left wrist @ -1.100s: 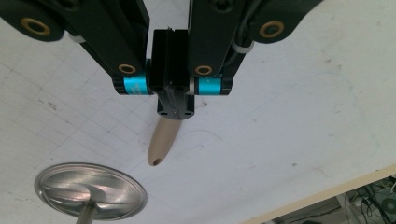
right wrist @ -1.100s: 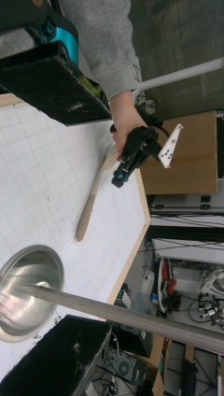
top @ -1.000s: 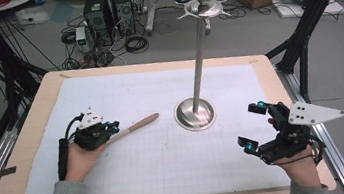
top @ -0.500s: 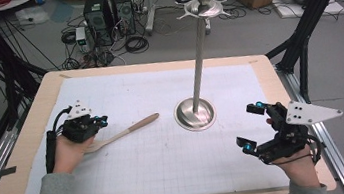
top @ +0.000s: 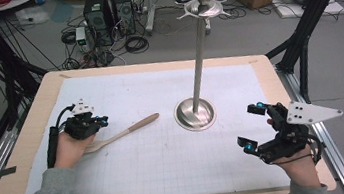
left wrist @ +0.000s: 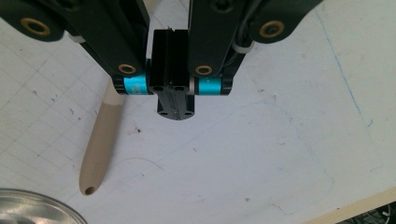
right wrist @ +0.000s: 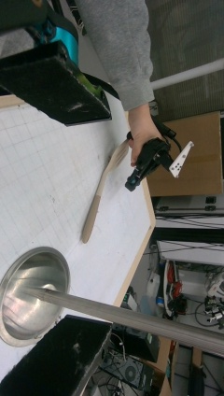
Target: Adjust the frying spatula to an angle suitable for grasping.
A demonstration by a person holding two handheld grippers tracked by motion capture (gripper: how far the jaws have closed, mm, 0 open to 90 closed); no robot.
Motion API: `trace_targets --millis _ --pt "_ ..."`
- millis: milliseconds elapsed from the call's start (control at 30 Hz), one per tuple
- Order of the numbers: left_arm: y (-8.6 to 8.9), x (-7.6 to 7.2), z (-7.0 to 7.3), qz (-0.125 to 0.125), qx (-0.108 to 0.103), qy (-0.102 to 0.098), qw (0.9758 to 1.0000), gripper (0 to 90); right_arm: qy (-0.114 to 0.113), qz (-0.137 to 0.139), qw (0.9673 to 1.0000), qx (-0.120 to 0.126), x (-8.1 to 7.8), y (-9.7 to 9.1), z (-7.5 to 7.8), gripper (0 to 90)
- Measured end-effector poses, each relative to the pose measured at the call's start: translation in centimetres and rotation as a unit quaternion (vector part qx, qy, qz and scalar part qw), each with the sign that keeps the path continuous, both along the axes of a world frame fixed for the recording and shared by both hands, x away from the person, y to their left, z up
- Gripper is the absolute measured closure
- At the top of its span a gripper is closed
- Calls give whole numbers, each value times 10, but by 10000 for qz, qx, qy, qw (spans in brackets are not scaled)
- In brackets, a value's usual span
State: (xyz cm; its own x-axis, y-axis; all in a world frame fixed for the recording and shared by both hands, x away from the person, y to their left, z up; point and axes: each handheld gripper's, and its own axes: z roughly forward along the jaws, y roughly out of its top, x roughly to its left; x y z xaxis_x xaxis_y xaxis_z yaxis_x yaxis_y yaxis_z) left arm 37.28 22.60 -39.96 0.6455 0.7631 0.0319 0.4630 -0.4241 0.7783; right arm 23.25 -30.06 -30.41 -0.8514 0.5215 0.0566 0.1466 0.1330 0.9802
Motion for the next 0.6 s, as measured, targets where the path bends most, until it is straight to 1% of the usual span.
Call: trace_targets --millis 100,133,167,233,267,367,433,533,600 --pt "-4 0 -2 -54 114 42 9999 897 -3 -6 10000 -7 0 1 0 7" --pt "-5 0 -3 -74 126 65 9999 897 -42 14 10000 -15 0 1 0 7" --pt "-6 1 -4 -92 143 88 9998 897 -20 12 10000 -18 -1 1 1 7" --pt "-7 1 -5 -110 179 104 9997 897 -45 21 10000 -13 -1 1 1 8" --pt "-7 1 -7 -167 228 173 9995 897 -25 21 10000 -6 -2 1 1 8" --pt "-7 0 -12 -183 251 234 9992 897 -69 16 10000 -6 -1 0 1 7" --pt "-8 0 -15 -195 294 297 9989 898 -15 10 10000 -20 -1 1 1 8" --pt "-13 -2 -17 -327 463 335 9978 898 -6 14 10000 -28 -1 1 0 7" --pt "-18 -3 -18 -397 464 342 9975 897 -8 16 10000 -34 -1 2 0 8"
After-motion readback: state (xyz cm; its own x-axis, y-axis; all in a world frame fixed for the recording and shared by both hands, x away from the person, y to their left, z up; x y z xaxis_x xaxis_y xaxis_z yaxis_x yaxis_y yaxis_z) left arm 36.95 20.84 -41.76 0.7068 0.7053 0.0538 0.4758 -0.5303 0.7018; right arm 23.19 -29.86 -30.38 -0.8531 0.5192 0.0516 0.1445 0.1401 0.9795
